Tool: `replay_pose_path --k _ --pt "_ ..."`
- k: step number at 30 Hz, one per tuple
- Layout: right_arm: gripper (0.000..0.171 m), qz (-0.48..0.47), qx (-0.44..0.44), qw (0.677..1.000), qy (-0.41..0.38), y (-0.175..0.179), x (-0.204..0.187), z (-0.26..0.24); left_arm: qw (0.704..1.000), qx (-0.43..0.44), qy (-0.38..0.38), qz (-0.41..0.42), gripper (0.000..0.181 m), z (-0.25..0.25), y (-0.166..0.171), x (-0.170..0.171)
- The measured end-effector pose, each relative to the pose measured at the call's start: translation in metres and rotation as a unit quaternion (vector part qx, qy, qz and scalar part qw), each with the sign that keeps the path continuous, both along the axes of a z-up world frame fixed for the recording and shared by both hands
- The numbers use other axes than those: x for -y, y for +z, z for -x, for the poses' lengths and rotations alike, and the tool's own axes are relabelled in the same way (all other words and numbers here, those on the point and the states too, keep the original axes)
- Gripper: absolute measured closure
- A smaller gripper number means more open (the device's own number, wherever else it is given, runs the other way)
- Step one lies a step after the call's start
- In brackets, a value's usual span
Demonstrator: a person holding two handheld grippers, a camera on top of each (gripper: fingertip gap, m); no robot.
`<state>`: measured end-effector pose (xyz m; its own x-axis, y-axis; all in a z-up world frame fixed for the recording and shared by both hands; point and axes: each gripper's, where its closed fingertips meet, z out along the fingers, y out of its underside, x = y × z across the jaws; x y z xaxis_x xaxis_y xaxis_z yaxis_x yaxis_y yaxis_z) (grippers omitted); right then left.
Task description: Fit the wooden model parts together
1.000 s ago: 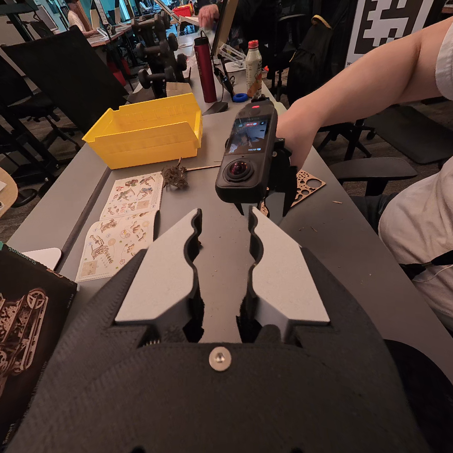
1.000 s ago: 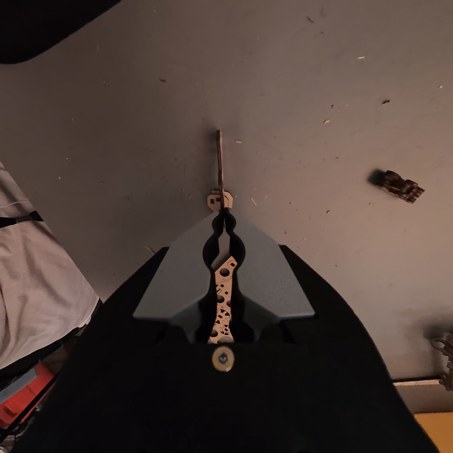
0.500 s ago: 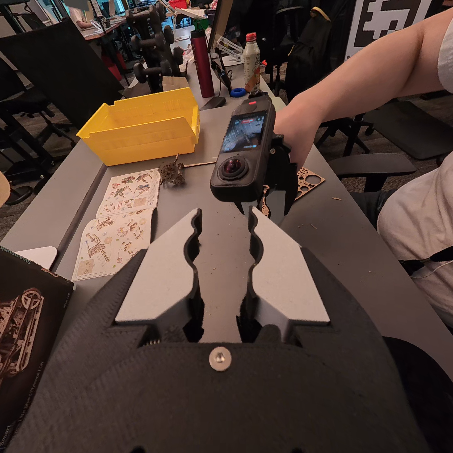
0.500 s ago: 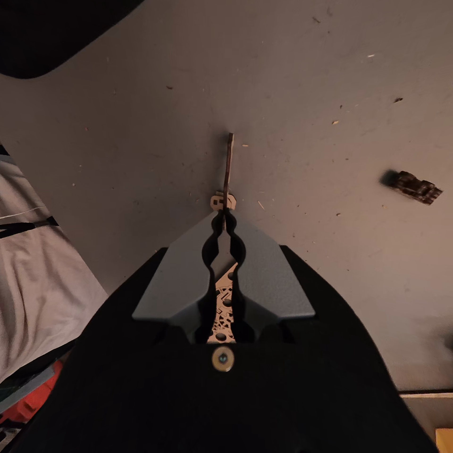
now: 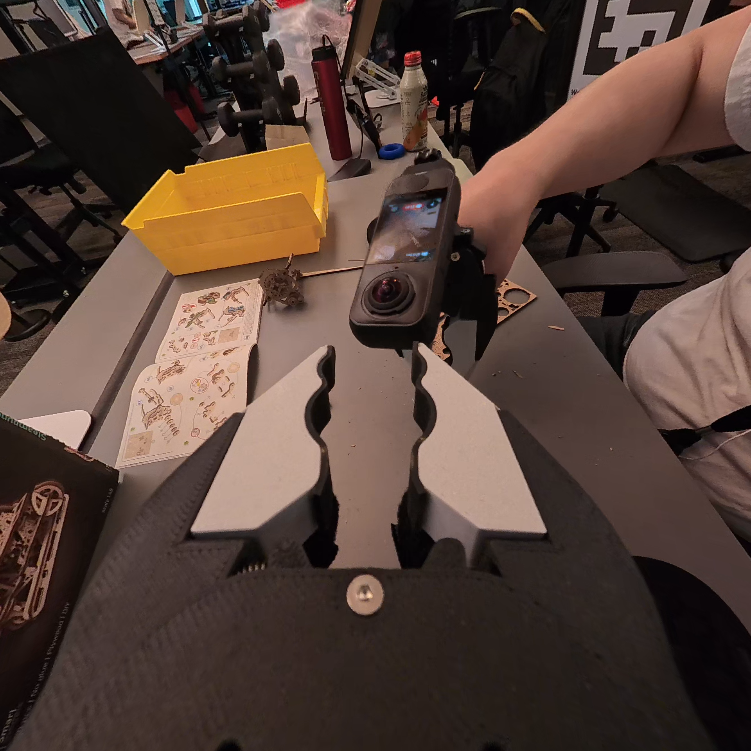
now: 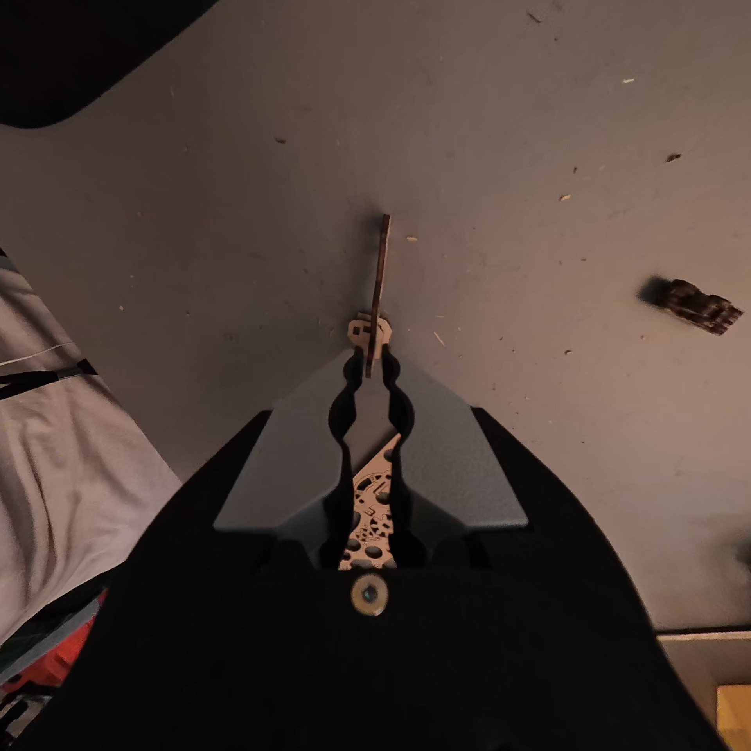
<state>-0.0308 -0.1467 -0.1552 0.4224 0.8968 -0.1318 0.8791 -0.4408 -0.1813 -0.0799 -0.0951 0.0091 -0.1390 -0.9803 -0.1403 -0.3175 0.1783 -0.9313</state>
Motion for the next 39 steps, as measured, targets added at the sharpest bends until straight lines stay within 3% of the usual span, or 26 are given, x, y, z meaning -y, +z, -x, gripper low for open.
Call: replay_pose_path --k 27,39 --pt "0.17 0.026 0.004 1.0 -0.016 -0.007 0.001 0.0 1.0 0.005 0.008 -0.001 0.145 0.005 0.002 -0.005" --pt "0.17 -0.027 0.047 0.999 0.003 -0.008 0.002 0.0 1.0 0.016 0.01 -0.005 0.145 0.009 0.009 -0.005"
